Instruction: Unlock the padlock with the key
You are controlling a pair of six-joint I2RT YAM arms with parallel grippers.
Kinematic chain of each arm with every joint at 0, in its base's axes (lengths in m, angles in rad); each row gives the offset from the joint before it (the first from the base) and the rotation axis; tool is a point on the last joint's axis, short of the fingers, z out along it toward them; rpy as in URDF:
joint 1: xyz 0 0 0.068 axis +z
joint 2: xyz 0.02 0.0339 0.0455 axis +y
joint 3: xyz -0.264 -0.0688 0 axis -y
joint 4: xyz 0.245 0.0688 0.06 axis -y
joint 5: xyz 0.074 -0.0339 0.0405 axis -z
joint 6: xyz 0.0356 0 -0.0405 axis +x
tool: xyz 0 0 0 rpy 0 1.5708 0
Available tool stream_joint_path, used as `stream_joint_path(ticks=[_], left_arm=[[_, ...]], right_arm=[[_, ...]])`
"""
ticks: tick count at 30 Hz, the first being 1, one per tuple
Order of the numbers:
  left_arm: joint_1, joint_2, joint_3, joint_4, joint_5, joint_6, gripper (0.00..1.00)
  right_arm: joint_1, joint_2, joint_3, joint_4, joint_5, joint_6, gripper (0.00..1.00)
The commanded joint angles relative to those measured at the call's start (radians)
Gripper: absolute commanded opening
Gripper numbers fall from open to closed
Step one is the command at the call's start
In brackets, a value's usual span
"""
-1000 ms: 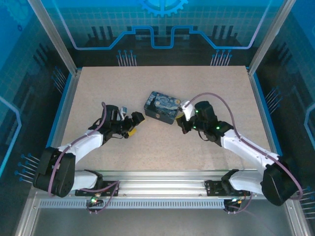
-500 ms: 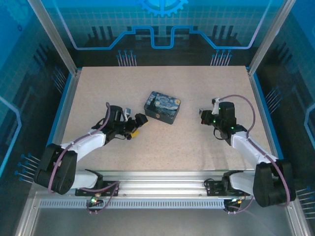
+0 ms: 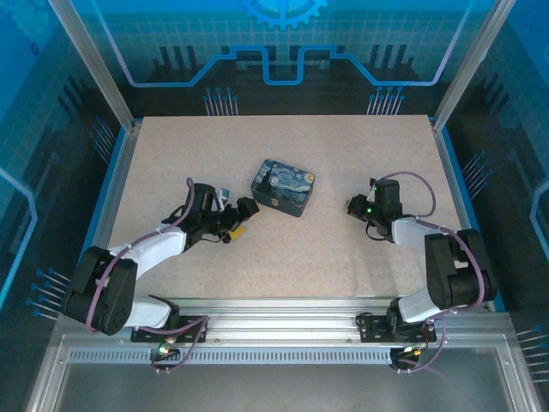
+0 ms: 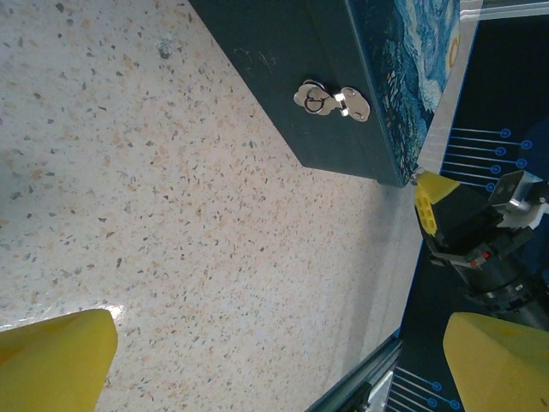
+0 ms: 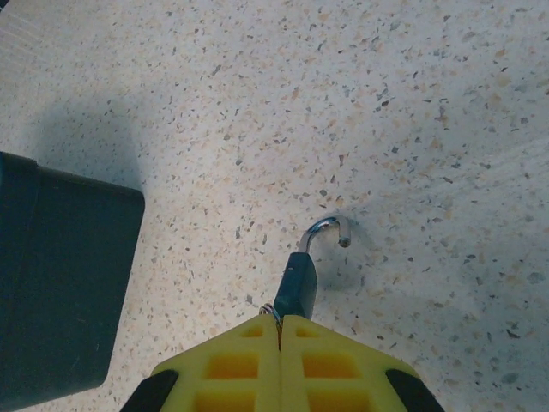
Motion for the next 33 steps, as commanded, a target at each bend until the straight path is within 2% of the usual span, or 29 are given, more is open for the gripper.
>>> stream_joint_path(ticks=[1, 5, 9, 13, 25, 26, 27, 33], left_arm=[[-0.011, 0.004, 0.018, 0.013, -0.010, -0.007, 0.99], [-0.011, 0.009, 0.011, 0.023, -0.010, -0.009, 0.99], [-0.011, 0.016, 0.011, 0.028, -0.008, -0.010, 0.99], [-0.011, 0.020, 0.013, 0.030, -0.009, -0.012, 0.99], [-0.006, -0.033, 0.052, -0.080, -0.082, 0.058, 0.99], [-0.006, -0.039, 0.063, -0.101, -0.096, 0.071, 0.99], [-0.005, -0.048, 0.075, -0.129, -0.115, 0.089, 0.99], [0.011, -0.090, 0.194, -0.357, -0.276, 0.239, 0.99]], right_arm=[[-0.013, 0.016, -0.019, 0.101, 0.003, 0.040, 0.00], [-0.013, 0.009, -0.049, 0.091, 0.009, 0.048, 0.02], [-0.013, -0.030, -0.098, 0.077, 0.021, 0.059, 0.21], [-0.013, -0.104, -0.128, 0.033, 0.031, 0.053, 0.30], [-0.018, -0.412, -0.101, -0.292, 0.114, -0.001, 0.56], [-0.016, -0.426, -0.095, -0.309, 0.119, -0.009, 0.62], [-0.016, -0.443, -0.090, -0.325, 0.123, -0.019, 0.99], [-0.013, -0.517, -0.025, -0.441, 0.181, -0.056, 1.00]])
